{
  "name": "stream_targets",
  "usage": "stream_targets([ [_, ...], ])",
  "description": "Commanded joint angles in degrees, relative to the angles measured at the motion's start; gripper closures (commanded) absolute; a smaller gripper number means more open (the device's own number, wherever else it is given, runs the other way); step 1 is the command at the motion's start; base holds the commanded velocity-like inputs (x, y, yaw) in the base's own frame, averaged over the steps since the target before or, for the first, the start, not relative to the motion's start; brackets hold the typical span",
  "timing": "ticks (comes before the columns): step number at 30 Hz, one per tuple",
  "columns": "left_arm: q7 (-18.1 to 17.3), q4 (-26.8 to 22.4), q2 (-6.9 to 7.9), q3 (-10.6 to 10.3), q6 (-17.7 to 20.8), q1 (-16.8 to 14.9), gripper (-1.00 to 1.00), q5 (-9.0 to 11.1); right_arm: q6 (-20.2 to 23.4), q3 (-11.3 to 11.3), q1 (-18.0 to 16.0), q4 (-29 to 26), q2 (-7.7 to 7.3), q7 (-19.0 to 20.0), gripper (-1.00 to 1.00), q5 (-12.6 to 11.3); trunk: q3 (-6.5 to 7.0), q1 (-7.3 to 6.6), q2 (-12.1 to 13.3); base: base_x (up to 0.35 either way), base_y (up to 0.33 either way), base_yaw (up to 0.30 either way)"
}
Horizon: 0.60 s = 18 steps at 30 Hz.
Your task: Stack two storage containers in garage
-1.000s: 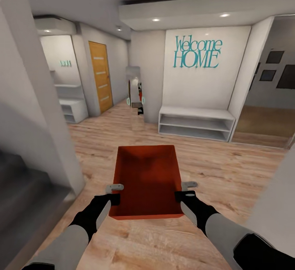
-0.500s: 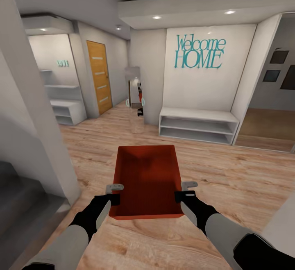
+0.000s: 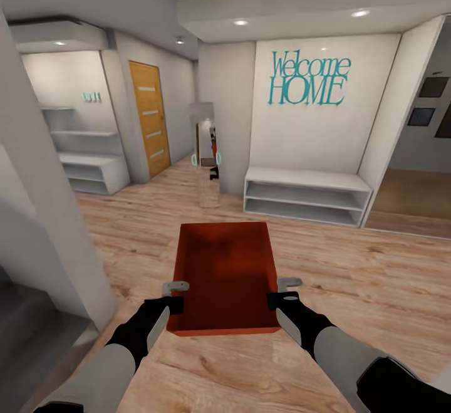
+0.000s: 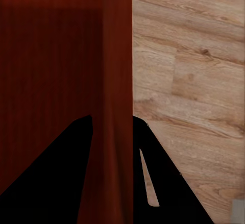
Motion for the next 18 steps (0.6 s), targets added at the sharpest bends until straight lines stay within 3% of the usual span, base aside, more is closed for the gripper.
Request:
stream_targets([
  [1,0.7,-0.2,0.09,0.3,0.4,-0.1,1.0,-0.8,0.4,0.0,-0.1,-0.1,-0.54,-0.7,1.0,0.7,-0.13,0.07,-0.1,0.323,0.0,0.0],
  [18,0.7,-0.2,0.09,0.3,0.4,-0.1,1.0,-0.8,0.4,0.0,-0.1,-0.1,-0.54,-0.7,1.0,0.7,-0.13,0.07,-0.1,0.323,0.0,0.0],
])
